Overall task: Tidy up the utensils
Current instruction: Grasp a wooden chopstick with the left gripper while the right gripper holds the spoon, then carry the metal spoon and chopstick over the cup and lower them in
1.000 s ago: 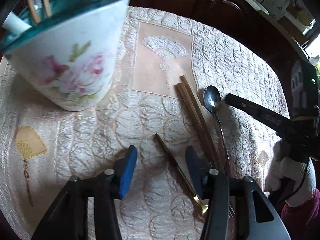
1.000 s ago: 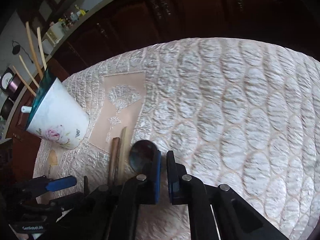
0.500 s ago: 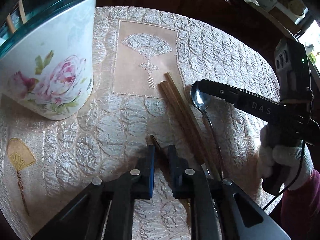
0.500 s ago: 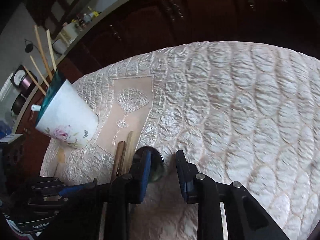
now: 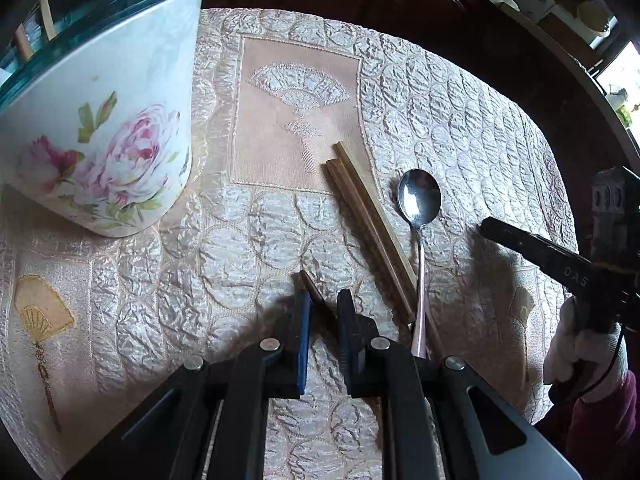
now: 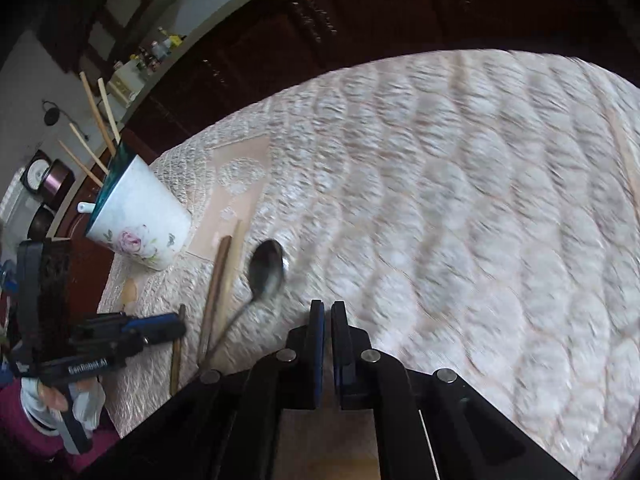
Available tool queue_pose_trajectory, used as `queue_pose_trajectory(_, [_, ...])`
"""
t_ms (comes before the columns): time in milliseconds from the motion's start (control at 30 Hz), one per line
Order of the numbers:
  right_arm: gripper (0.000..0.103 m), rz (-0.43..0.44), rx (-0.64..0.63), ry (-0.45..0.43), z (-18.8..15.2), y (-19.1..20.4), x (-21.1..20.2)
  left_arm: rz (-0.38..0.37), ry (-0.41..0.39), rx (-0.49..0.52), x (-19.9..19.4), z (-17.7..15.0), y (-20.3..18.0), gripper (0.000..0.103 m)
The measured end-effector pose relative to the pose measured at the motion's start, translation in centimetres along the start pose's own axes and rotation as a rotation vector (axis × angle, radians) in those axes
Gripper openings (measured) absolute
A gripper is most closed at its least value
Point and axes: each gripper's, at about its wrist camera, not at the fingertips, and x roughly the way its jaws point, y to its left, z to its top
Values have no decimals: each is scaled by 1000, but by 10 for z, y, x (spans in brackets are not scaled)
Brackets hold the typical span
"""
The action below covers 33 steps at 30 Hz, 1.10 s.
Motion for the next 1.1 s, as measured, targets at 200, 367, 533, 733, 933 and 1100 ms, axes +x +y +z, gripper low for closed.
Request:
queue_pose_trajectory(200, [21,81,-27,-20,19,10,2,1,13,-13,-2,0,-2,14])
queue_pose_trajectory(367, [21,116,-113,36,36,41,45,-13,11,-15,-1,1,-6,23])
queue_pose_trajectory(533, [9,98,-130,49,40,51,59,0,4,27,2,2,-13,19])
queue_pose_trajectory(733, [5,75,-126,24,27,47,26,-17,-33,17,-2,5,-9,11])
queue_pose_trajectory(933, [8,61,-120,-12,25,40,4,-29,-80,18,-25,5,-5,10])
queue_pose_trajectory(1100, [31,89,-126,14,33,44,24,-29,-95,-1,-38,-2,2,10])
